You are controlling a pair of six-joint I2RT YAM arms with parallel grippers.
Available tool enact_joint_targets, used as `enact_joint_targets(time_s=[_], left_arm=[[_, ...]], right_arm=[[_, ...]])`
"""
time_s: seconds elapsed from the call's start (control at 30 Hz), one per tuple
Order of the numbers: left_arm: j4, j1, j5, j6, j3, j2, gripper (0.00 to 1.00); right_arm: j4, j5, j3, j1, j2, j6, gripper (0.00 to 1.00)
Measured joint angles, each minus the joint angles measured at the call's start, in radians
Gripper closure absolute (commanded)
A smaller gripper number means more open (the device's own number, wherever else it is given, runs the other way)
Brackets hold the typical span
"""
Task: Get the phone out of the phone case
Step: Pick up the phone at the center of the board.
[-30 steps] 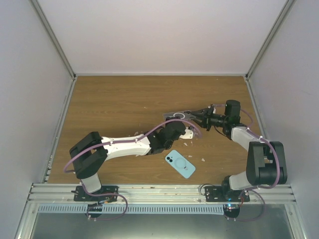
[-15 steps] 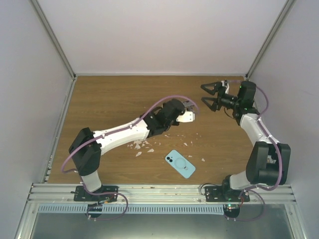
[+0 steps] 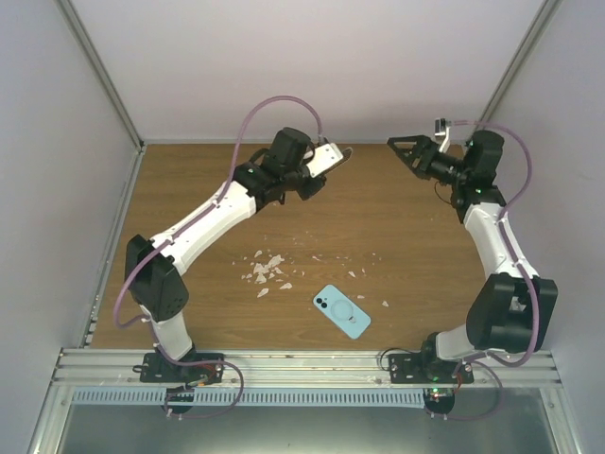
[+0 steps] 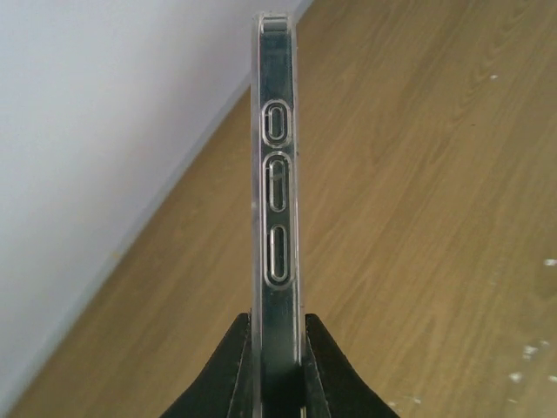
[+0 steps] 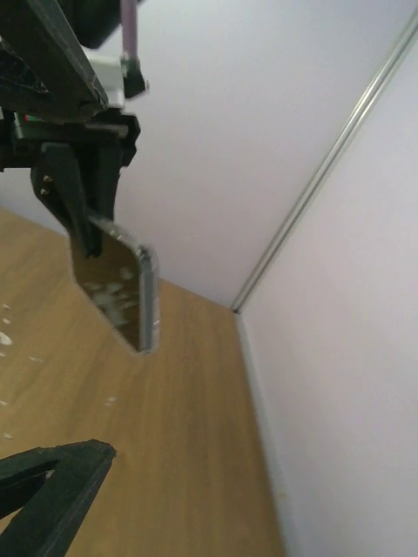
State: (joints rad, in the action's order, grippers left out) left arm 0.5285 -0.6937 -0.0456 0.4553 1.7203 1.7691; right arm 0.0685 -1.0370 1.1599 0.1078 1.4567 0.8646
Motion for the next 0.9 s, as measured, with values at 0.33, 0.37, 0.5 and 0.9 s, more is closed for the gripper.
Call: enact_joint_targets(time_s=[0.33,0.37,0.5,0.9], left_arm=[[0.013,0.201,0.407,-0.316,0.003,-0.026,1.00],[-0.001,0.221,0.443,-0.351,0.003,-0.034,1.00],[-0.057,0.267,0.534,-0.457,0.003,-0.071,1.00],[-0.331,0.365,0.805,-0.856,-0.063,-0.124,1.00]], right_arm=[[0.146,0.007,0.032,-0.005,0.000,-0.045,0.00],[0.168,0.001,0.032,-0.008,0.004,-0.039,0.00],[0.213,-0.016,0.046,-0.030,0.023,-0.019,0.00],[0.224,-0.012,0.223,-0.204,0.084,0.009,0.06]])
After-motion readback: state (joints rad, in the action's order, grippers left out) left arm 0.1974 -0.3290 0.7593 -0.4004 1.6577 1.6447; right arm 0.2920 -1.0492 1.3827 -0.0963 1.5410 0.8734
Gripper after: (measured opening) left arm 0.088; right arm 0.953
